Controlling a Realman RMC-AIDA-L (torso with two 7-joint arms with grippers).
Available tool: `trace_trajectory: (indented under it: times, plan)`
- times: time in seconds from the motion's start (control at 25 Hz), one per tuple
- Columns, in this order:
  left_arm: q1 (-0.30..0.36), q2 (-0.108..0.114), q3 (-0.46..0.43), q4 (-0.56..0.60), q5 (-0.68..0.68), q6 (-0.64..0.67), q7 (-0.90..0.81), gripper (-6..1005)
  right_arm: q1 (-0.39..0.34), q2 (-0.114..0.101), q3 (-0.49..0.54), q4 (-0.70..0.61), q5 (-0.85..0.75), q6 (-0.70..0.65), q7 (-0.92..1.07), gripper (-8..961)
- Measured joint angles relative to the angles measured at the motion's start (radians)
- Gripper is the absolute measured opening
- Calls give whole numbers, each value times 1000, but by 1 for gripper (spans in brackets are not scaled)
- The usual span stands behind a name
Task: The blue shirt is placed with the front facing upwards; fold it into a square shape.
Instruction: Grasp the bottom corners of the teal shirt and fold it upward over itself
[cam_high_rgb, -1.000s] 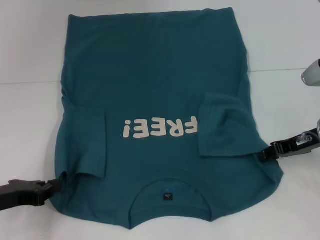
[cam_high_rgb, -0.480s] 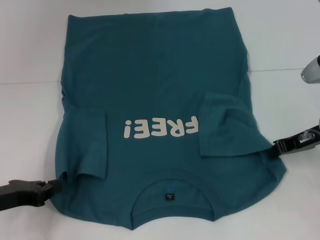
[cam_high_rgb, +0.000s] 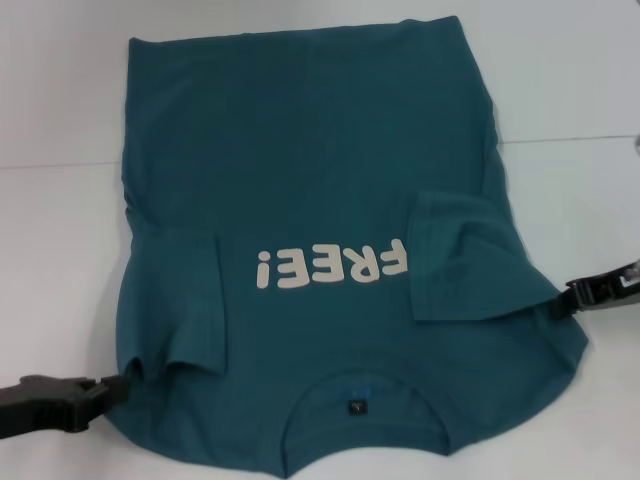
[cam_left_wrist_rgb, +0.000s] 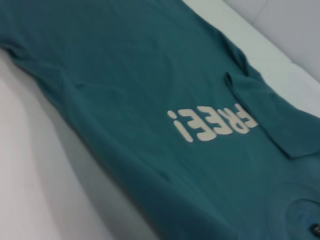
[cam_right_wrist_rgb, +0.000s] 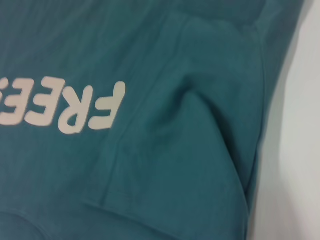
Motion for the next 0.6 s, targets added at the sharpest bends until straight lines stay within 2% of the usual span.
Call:
trace_trajectory:
  times: [0.4, 0.6]
  plan:
    - [62, -1, -23, 49, -42, 153, -18, 31, -96, -14, 95, -79, 48, -184, -57, 21]
    - [94, -1, -22, 57, -42, 206, -16, 31, -155, -2, 113, -120, 48, -281, -76, 21]
